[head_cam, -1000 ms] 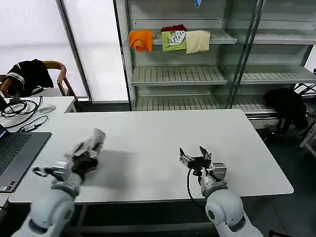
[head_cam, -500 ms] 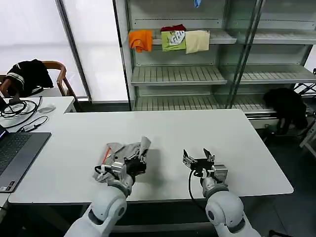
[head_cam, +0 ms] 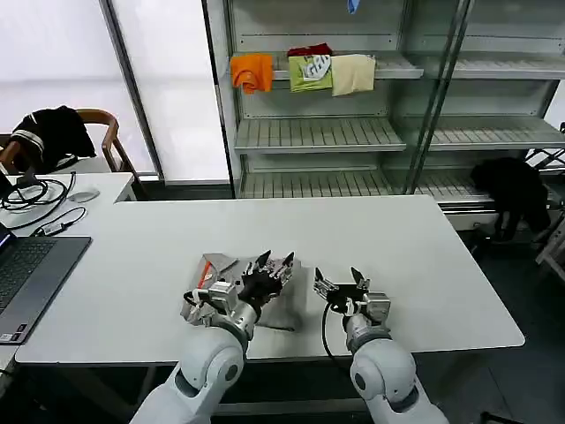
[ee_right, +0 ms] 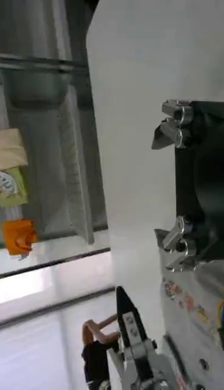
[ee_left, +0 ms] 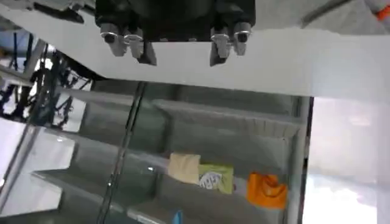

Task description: Fold and organize the clothes.

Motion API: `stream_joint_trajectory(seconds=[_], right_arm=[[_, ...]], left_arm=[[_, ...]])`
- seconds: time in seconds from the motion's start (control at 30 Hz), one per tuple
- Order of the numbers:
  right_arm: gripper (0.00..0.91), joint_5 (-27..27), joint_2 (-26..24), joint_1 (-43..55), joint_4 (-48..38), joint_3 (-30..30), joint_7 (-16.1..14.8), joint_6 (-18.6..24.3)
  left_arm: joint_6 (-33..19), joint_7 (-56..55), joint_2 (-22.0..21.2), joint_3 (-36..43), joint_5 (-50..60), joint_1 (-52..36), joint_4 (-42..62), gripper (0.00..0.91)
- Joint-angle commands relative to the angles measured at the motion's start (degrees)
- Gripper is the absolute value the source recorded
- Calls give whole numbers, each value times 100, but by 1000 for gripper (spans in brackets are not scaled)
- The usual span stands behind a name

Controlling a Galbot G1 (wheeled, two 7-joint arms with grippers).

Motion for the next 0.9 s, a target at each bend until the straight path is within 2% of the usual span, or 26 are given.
stream_joint_trajectory(seconds=[0.03, 0.17, 0.23, 0.4, 0.53, 0.57, 0.6, 0.63, 0.67, 0.7, 0.73, 0.77, 0.9], right_arm=[[907, 1530, 251, 361, -257, -283, 676, -7], [907, 1782, 439, 597, -632, -402, 948, -3], [907, 1855, 545, 688, -800, -481, 966, 1], [867, 1837, 732, 837, -1008, -588, 1072, 0], [846, 1850, 683, 868, -1028, -600, 1130, -1], [766, 1853, 664, 862, -1023, -599, 1133, -1], [625, 1853, 655, 858, -1020, -597, 1136, -1], [574, 1853, 638, 831, -1008, -597, 1142, -1], [464, 1851, 630, 815, -1002, -600, 1135, -1], [423, 1850, 626, 808, -1000, -609, 1133, 0], [423, 1840, 617, 779, -991, -635, 1126, -1], [333, 1841, 616, 767, -982, -654, 1128, -1], [312, 1836, 626, 724, -954, -682, 1160, -3]], left_arm=[[-41, -212, 412, -810, 404, -86, -23, 907], [-39, -231, 747, -1344, 449, 17, 87, 907], [-41, -251, 894, -1553, 392, 153, 81, 907], [-41, -255, 937, -1767, 325, 358, 7, 907], [-36, -276, 932, -1831, 306, 429, -31, 907], [-38, -281, 930, -1835, 313, 432, -47, 907], [-40, -283, 922, -1833, 317, 432, -53, 907], [-37, -283, 907, -1831, 316, 435, -59, 907], [-36, -285, 895, -1826, 321, 438, -55, 907], [-36, -284, 884, -1819, 329, 442, -50, 907], [-36, -282, 866, -1807, 343, 445, -41, 907], [-36, -289, 851, -1798, 346, 445, -38, 907], [-32, -297, 845, -1798, 350, 455, -55, 907]])
